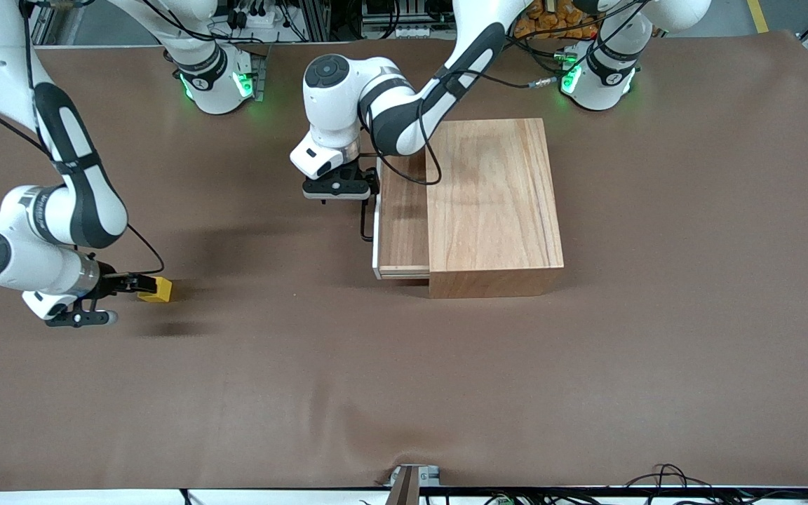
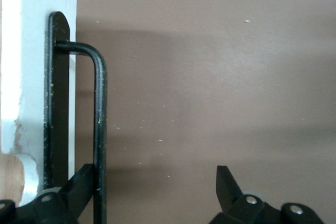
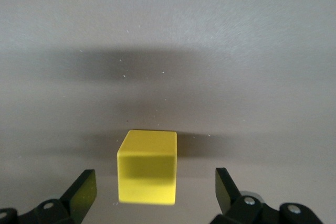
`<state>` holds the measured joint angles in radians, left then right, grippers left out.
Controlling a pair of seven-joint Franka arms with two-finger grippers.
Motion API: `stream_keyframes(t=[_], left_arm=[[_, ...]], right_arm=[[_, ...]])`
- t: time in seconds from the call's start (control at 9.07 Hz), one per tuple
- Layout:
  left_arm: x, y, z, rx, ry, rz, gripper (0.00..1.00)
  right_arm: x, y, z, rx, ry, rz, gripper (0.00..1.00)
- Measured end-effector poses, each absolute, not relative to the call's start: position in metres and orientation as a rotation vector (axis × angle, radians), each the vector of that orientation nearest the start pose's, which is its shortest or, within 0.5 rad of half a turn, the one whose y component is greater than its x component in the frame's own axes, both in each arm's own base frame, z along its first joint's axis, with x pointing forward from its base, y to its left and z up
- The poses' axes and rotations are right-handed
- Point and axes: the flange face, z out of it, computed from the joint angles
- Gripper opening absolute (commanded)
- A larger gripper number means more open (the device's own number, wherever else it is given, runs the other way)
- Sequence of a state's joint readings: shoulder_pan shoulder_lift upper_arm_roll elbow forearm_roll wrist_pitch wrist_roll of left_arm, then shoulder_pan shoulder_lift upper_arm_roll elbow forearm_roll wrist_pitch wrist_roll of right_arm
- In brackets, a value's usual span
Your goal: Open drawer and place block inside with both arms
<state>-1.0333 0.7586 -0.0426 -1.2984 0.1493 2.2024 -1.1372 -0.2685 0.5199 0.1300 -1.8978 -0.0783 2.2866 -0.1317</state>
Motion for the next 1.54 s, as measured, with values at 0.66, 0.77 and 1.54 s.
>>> stream_keyframes(t=[0.66,0.77,1.54], left_arm=[[0.346,-0.691,0.334,-3.362,0.033,-0.274,1.00],[0.358,-0.686,0.342,-3.362,0.004,-0.288,1.00],[0.491,-0.554,0.472,-3.283,-0.197,-0.329,1.00]], right_arm=[[0.609,-0.097,0.170,-3.092,-0.082,0.221,0.00],[0.611,-0.100,0.174,-3.092,-0.120,0.208,0.00],[0.635,-0.077,0.319,-3.073,-0.369,0.252,0.00]])
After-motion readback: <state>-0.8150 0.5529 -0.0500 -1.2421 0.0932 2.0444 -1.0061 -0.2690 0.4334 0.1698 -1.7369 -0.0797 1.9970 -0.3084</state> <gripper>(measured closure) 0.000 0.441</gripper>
